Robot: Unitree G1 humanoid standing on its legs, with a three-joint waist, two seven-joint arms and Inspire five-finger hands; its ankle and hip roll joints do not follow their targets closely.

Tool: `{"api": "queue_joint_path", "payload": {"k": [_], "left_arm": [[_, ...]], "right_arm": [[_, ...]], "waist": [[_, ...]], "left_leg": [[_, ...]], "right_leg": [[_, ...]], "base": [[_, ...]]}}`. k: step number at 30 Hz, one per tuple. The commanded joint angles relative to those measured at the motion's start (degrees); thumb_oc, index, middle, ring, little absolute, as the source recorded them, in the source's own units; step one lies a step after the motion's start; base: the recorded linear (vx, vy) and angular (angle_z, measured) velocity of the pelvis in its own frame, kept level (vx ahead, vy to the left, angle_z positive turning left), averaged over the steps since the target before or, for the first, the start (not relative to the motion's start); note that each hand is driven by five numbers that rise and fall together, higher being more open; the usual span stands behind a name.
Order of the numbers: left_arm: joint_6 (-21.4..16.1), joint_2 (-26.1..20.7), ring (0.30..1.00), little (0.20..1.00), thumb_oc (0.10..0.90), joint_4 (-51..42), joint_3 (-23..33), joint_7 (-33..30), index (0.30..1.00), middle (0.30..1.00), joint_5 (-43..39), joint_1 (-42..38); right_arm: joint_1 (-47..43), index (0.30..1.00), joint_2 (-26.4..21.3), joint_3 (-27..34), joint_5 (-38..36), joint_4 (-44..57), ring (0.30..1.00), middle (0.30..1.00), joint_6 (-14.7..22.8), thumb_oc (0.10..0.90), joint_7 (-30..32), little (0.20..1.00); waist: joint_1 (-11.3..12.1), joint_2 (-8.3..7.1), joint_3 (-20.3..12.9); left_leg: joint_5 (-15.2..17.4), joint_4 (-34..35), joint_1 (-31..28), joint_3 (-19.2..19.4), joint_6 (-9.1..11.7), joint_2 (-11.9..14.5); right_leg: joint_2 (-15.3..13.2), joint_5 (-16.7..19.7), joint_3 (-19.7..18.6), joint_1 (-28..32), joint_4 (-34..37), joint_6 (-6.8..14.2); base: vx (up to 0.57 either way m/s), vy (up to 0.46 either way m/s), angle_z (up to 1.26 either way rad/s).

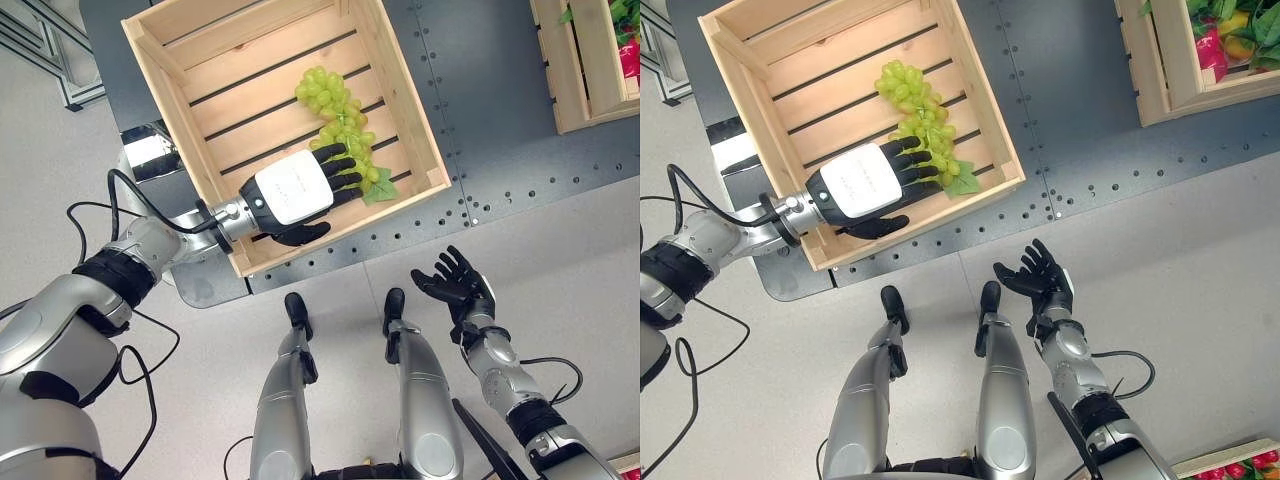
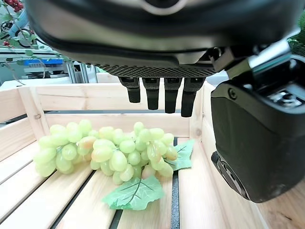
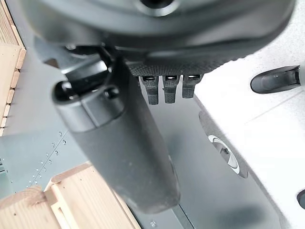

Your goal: Pick up the fruits from the basket on one side to the basket on the other side

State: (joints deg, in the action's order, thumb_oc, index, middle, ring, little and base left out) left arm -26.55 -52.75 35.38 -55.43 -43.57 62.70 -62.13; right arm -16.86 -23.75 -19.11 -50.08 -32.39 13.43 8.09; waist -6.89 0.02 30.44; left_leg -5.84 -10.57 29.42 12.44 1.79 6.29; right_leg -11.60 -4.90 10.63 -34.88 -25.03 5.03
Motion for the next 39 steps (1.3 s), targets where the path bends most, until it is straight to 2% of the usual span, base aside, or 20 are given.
{"api": "queue_joint_path", "payload": {"k": [1,5,13,19,28,34,39], "left_arm": [[1.3,-1.6,0.900,0.900,0.800,-8.5,3.8,-5.4,0.900,0.900,-2.4,1.4],[7.2,-3.2,0.900,0.900,0.800,-6.2,4.1,-5.6,0.900,0.900,-3.3,-3.7],[14.1,-3.3,0.900,0.900,0.800,-1.8,2.2,-1.9,0.900,0.900,-0.5,-14.4],[13.5,-2.4,0.900,0.900,0.800,-0.6,-1.3,5.7,0.900,0.900,2.8,-19.5],[13.2,-1.1,0.900,0.900,0.800,1.5,-5.5,11.9,0.900,0.900,3.9,-24.4],[16.6,-0.2,0.900,0.900,0.800,3.4,-7.5,17.6,0.900,0.900,5.6,-27.2],[20.5,0.5,0.900,0.900,0.800,4.9,-7.6,15.3,0.900,0.900,7.4,-28.3]], "right_arm": [[0.8,0.900,-1.2,1.8,-1.6,4.7,0.900,0.900,2.4,0.800,1.8,0.900],[1.2,0.900,-2.2,1.8,-1.5,4.7,0.900,0.900,1.7,0.800,1.0,0.900],[2.5,0.900,-2.8,1.8,-1.5,4.5,0.900,0.900,1.9,0.800,-0.2,0.900],[1.5,0.900,-2.5,1.8,-1.7,3.0,0.900,0.900,2.0,0.800,-1.2,0.900],[0.6,0.900,-2.2,1.6,-2.5,0.8,0.900,0.900,2.8,0.800,-1.5,0.900],[0.5,0.900,-1.8,1.4,-3.3,0.5,0.900,0.900,3.2,0.800,-0.5,0.900],[1.2,0.900,-1.6,1.5,-3.8,0.3,0.900,0.900,3.6,0.800,-0.9,0.900]], "waist": [[0.6,-0.16,-0.6],[0.1,0.19,-0.6],[-1.2,-0.01,-0.6],[-1.7,0.01,-0.6],[-2.3,-0.23,-0.6],[-2.7,-0.51,-0.6],[-3.2,-0.69,-0.6]], "left_leg": [[9.3,-5.3,-1.1,0.8,0.7,-0.1],[9.2,-5.3,-0.8,1.2,0.7,-0.2],[8.9,-5.6,-0.3,2.0,0.6,0.2],[9.1,-6.1,0.3,2.3,0.6,0.3],[9.2,-6.8,1.7,2.7,0.5,0.7],[9.0,-7.2,3.9,2.9,0.3,0.9],[9.1,-7.3,5.0,3.2,0.0,0.9]], "right_leg": [[0.2,-0.3,0.2,3.4,2.2,0.5],[0.1,-0.4,-0.3,2.8,1.7,0.3],[0.0,-0.1,-0.6,1.7,1.3,0.3],[0.0,-0.1,-0.7,1.1,0.9,0.3],[0.1,-0.1,-1.0,-0.5,0.2,0.3],[0.5,0.5,-1.4,-2.6,0.3,0.6],[0.7,0.9,-1.9,-4.0,0.4,0.7]], "base": [[0.02,0.030,0.00],[0.02,0.039,-0.01],[0.00,0.000,0.00],[0.00,0.000,0.00],[0.00,0.000,0.00],[0.01,-0.005,0.02],[0.00,0.000,0.00]]}}
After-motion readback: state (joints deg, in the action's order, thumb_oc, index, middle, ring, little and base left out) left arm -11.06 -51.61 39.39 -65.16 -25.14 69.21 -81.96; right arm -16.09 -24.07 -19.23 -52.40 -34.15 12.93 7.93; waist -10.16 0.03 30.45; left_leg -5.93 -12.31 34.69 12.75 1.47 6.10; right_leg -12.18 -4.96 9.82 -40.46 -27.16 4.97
